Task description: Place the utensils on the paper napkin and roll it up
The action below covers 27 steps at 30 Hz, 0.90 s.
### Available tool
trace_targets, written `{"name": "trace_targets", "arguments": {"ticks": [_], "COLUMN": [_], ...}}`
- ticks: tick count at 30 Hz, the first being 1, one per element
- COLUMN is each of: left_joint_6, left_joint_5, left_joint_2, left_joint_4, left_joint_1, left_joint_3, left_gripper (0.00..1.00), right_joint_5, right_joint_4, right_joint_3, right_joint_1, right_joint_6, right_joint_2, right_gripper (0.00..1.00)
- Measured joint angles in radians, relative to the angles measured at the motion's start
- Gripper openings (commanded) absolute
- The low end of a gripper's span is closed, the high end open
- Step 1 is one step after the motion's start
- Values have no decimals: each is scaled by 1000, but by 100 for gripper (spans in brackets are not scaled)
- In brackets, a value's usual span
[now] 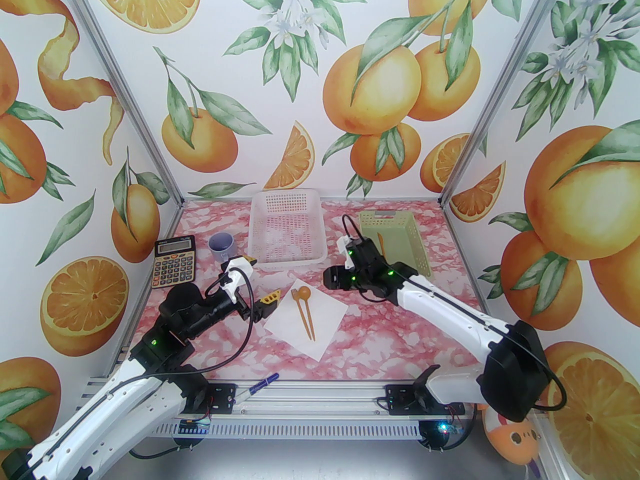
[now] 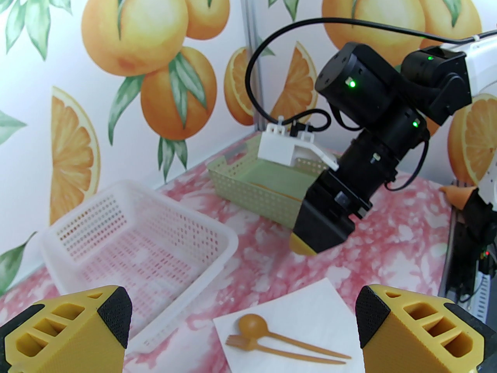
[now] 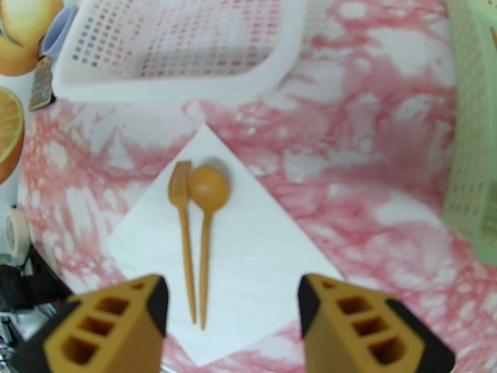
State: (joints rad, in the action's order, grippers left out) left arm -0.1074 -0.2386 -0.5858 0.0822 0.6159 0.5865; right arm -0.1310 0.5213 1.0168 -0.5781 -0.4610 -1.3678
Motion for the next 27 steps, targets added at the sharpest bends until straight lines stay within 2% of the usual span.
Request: {"name": "trace_targets", "arguments": {"ticks": [12, 20, 27], "left_joint_6": [-2, 57, 178], "left_joint_5": [-42, -34, 2], "left_joint_2": [30, 54, 60], "left_joint_4": [22, -10, -94], "left_joint_1": [0, 0, 0], "left_joint_3": [0, -52, -143], "left_gripper": [100, 100, 100], "right_joint_5": [0, 4, 20], "right_joint_4": [53, 61, 68], "right_joint_3": [90, 188, 264], "right_joint_1": [214, 360, 435], "right_joint_6": [94, 155, 192], "right_joint_2": [6, -82, -219], "right_gripper": [84, 85, 85]}}
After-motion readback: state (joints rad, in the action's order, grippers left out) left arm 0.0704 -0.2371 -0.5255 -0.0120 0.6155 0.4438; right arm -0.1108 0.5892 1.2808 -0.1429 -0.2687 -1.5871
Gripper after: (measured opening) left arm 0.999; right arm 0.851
